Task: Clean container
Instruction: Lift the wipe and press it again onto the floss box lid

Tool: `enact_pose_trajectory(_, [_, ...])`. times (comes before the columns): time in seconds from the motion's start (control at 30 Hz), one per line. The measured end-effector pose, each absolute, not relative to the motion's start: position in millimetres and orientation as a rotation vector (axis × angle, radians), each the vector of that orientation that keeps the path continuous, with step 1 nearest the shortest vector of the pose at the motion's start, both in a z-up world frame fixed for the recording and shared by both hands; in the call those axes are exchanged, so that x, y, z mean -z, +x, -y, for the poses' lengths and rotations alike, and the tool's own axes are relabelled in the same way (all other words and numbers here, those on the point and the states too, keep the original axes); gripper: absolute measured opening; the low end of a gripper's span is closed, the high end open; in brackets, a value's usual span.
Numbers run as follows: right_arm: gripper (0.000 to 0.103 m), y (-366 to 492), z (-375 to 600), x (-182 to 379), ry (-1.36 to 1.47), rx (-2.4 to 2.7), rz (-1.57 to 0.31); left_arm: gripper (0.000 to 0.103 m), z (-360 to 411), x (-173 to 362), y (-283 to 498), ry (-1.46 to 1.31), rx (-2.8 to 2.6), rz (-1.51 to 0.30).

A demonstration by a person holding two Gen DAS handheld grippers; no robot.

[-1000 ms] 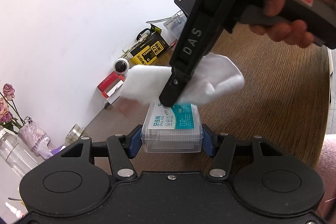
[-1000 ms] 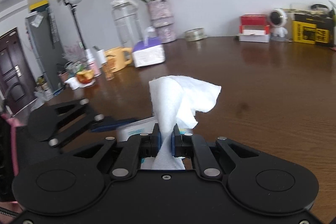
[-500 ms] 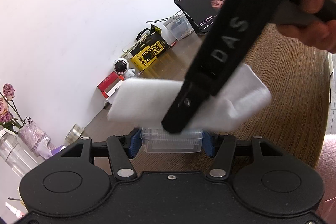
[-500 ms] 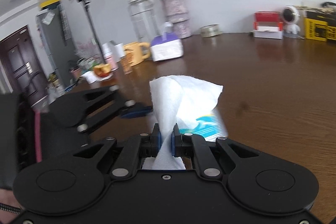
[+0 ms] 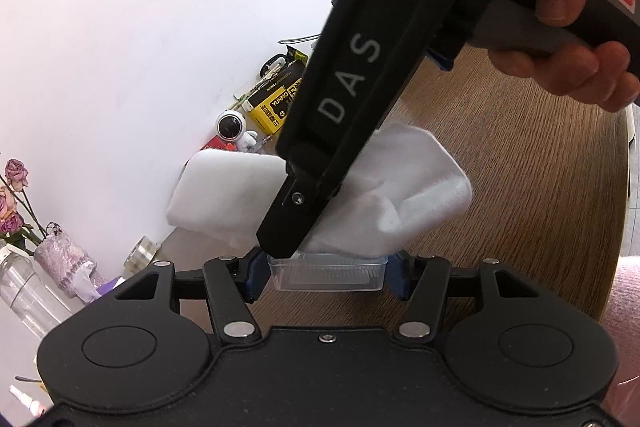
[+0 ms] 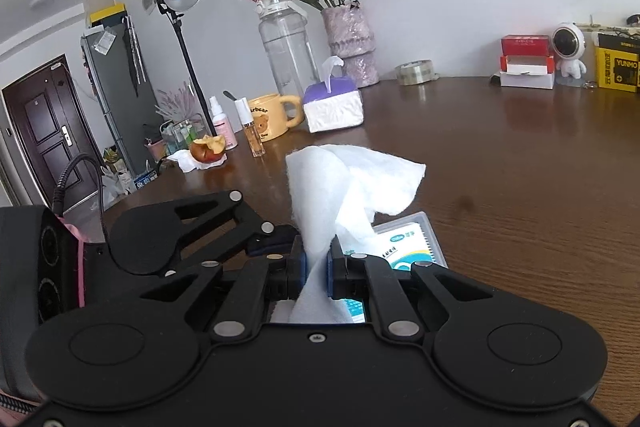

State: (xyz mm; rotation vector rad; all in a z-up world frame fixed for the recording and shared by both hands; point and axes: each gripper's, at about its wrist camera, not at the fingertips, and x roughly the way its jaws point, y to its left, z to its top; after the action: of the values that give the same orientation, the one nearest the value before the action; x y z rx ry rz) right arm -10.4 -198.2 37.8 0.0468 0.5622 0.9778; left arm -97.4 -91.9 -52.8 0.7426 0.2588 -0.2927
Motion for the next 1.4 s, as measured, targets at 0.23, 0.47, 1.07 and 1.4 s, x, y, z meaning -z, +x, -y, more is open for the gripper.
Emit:
enact_pose_trajectory(0.23, [0.009, -18.3, 211.9, -26.6, 0.074, -0.952, -0.589, 0.057, 98.8, 53.4, -111.5, 0.744, 0.292, -0.258])
enact_pose_trajectory(0.47, [0.009, -24.4, 219.4, -20.5, 0.075, -0.936, -0.612, 0.057, 108.6, 63.5, -153.2, 0.745, 0.292, -0.255])
enact_pose_trajectory(1.07, [0.009, -21.9, 206.5, -29.8, 0.058, -0.970, -0.573, 0.057, 94.3, 53.4, -142.6, 0.744, 0.292, -0.257])
enact_pose_trajectory(1.4, [0.009, -19.9, 221.6, -21.7, 0.083, -0.929, -0.602, 0.057, 101.1, 57.6, -165.5, 0.746, 0.291, -0.253])
